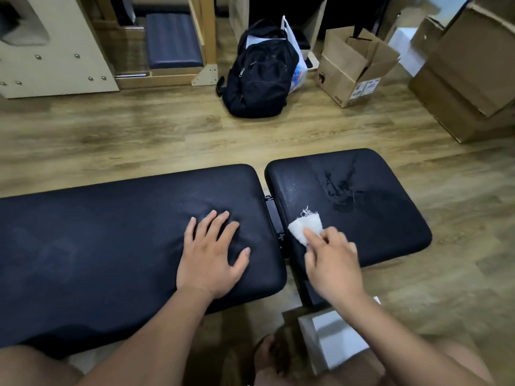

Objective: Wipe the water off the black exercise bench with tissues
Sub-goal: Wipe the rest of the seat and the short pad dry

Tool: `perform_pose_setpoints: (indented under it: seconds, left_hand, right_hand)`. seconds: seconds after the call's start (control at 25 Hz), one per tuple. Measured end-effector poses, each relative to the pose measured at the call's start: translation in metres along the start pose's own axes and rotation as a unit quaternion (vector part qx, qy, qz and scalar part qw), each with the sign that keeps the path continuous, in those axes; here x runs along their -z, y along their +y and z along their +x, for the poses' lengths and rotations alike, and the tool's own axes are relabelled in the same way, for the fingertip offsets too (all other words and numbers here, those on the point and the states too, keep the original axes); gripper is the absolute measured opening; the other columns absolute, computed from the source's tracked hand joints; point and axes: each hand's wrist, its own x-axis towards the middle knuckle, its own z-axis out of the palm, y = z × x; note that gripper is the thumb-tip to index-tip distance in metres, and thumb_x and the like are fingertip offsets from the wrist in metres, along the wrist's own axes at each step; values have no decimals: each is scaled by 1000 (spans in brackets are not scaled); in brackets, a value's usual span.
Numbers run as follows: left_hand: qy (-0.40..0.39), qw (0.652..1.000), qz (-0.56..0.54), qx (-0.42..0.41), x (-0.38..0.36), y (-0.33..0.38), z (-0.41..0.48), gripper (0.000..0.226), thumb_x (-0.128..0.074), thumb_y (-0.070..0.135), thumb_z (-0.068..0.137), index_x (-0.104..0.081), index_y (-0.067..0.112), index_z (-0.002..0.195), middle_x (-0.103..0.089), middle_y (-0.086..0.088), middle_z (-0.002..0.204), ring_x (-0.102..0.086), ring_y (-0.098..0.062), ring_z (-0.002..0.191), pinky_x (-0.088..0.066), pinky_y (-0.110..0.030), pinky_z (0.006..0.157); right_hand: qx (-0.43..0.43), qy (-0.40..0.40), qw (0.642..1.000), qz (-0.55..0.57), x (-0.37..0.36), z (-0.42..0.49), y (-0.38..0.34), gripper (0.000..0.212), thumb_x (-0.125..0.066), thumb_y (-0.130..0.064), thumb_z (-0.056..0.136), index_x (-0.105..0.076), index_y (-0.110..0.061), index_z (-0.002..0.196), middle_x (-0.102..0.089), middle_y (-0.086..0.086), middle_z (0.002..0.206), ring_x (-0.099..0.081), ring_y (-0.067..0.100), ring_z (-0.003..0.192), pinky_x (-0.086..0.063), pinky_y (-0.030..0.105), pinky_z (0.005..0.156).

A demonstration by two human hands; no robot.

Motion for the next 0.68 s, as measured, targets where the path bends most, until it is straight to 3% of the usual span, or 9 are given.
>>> perform_pose_setpoints:
  seconds: [0.08,0.16,0.28,0.36,0.44,0.52,0.68]
  left_hand:
    - [1,1000,1,0,0,0,-1,61,-37,63,89,-55,28,135,-46,3,152,-31,-21,147,-16,-51,122]
    - [1,1000,-2,0,0,-1,0,60,-38,63,89,-56,28,134,-46,3,152,-32,-21,146,-16,-51,122]
    - [0,1000,-4,0,1,-1,0,61,-38,63,89,-55,28,135,-45,3,152,-30,-21,147,-16,-52,122]
    - [0,1000,-4,1,0,0,0,62,-37,63,89,-55,28,136,-45,2,153,-31,-22,147,-18,-53,121]
    - [1,1000,-2,0,-1,-1,0,62,-37,63,89,-56,27,136,-46,2,152,-32,-22,147,-19,-54,121]
    - [-3,1000,0,-2,-1,-1,-1,62,-37,63,89,-56,26,136,-46,1,152,-32,-22,147,-19,-54,121]
    - [-5,1000,3,0,-1,-1,0,63,-37,63,89,-56,26,136,-46,1,152,-32,-22,147,-18,-53,121]
  right_hand:
    - [26,13,999,-35,3,4,24,37,-52,-30,74,-68,-32,107,-57,1,86,-54,29,80,-37,39,69]
    - [-14,1,996,-89,5,16,69,34,-54,-27,77,-66,-33,108,-58,4,92,-52,31,86,-35,40,73]
    - [-175,-46,971,-154,18,51,147,33,-47,-22,85,-59,-31,115,-56,14,109,-48,34,104,-36,45,84]
    - [-276,-77,952,-107,29,78,172,43,-44,-14,86,-57,-29,124,-53,22,117,-45,38,114,-35,47,92]
    - [-321,-66,943,-61,26,89,166,48,-46,-10,81,-58,-24,125,-52,26,119,-43,41,115,-35,47,96]
    - [-292,-32,955,-52,17,77,137,42,-48,-13,81,-61,-21,120,-53,23,117,-44,41,112,-35,47,93]
    - [-112,13,994,-14,4,18,34,33,-52,-25,76,-69,-23,105,-60,10,106,-49,35,97,-39,44,81]
